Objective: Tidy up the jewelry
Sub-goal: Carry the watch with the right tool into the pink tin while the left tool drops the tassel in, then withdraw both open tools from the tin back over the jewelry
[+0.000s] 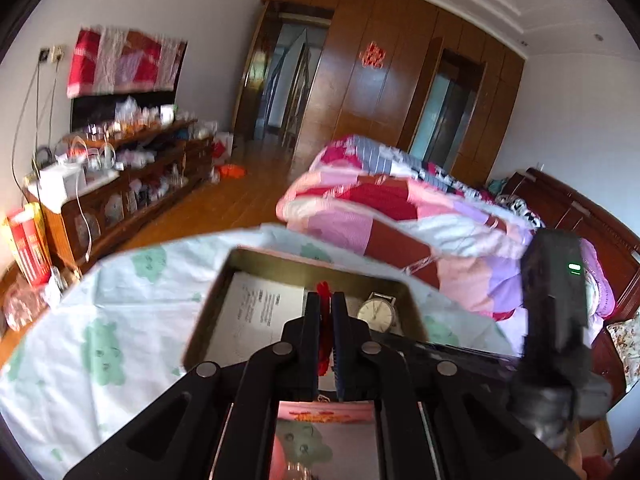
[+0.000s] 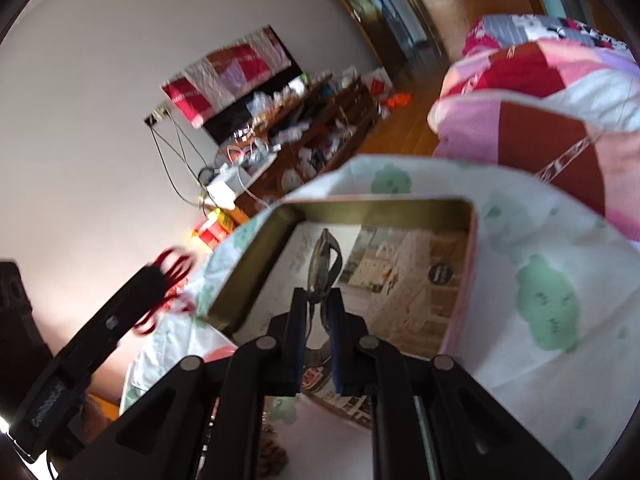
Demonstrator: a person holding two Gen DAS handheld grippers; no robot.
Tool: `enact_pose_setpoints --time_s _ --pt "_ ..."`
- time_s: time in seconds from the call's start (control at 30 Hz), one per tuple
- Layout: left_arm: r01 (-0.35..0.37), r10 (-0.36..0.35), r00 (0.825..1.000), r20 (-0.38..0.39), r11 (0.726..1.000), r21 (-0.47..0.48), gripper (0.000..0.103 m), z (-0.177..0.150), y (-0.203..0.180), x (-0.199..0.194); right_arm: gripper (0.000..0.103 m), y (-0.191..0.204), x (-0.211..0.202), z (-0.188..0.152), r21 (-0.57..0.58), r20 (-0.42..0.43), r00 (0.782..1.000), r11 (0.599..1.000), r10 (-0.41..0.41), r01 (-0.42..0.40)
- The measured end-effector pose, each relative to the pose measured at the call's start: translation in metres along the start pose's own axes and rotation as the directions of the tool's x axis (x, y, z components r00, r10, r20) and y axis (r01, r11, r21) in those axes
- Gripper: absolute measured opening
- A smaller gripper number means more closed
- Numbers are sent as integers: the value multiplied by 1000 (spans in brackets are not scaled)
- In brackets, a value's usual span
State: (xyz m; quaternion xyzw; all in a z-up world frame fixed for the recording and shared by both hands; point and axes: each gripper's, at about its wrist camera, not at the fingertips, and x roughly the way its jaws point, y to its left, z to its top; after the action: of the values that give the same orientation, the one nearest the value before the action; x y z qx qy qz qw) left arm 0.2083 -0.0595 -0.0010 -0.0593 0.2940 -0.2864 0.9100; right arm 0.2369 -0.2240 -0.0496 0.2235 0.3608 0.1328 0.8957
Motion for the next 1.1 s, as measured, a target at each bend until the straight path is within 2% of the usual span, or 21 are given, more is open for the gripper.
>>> enact_pose_setpoints --time_s 0.1,0.2,0.3,0.4,0.43,0.47,0.53,0.57,0.6,0.7,0.73,0.8,0.93,1.1 --pt "-14 14 998 -67 1000 -5 4 -5 6 24 14 0 9 -4 -31 -13 1000 999 -27 27" --pt "-13 10 995 -100 1000 -21 4 -7 10 32 14 3 10 -4 -77 -4 998 995 -59 58" --pt "-54 52 989 -142 998 -13 5 -11 11 41 15 2 9 -5 -89 11 997 993 -79 80" --pt "-55 45 982 -184 997 -50 9 -13 17 47 31 -5 5 -6 -55 33 996 995 -87 89" --pt "-69 56 979 -197 996 -59 9 -14 19 48 42 -7 1 -6 -40 48 996 996 -73 75" --pt "-77 65 979 -193 995 -57 13 -13 18 47 62 -8 -4 -6 -29 70 996 998 -59 61" --pt "-101 93 980 -177 994 -39 34 -13 14 43 77 -7 -18 -6 -26 138 987 996 -77 81" --pt "-114 108 980 -167 993 -28 57 -13 12 42 79 -6 -24 -5 -29 174 980 994 -97 104" --pt "-134 131 980 -146 991 -13 73 -13 8 39 79 -6 -30 -5 -35 208 971 992 -114 124" --pt "-168 169 982 -87 986 19 74 -10 4 30 79 -5 -32 -5 -40 232 957 981 -175 189" --pt "-207 210 975 -76 977 45 74 -9 2 29 79 -6 -30 -4 -38 222 958 980 -182 195" --pt "-238 242 968 -73 970 57 75 -7 2 28 79 -8 -26 -4 -21 209 962 982 -177 186" --pt "-261 262 963 -61 965 21 75 -5 6 16 79 -6 -28 -5 -25 219 955 978 -199 209" --pt "-323 325 945 -49 946 38 75 -11 0 2 81 5 -40 -10 -56 305 921 961 -242 270"
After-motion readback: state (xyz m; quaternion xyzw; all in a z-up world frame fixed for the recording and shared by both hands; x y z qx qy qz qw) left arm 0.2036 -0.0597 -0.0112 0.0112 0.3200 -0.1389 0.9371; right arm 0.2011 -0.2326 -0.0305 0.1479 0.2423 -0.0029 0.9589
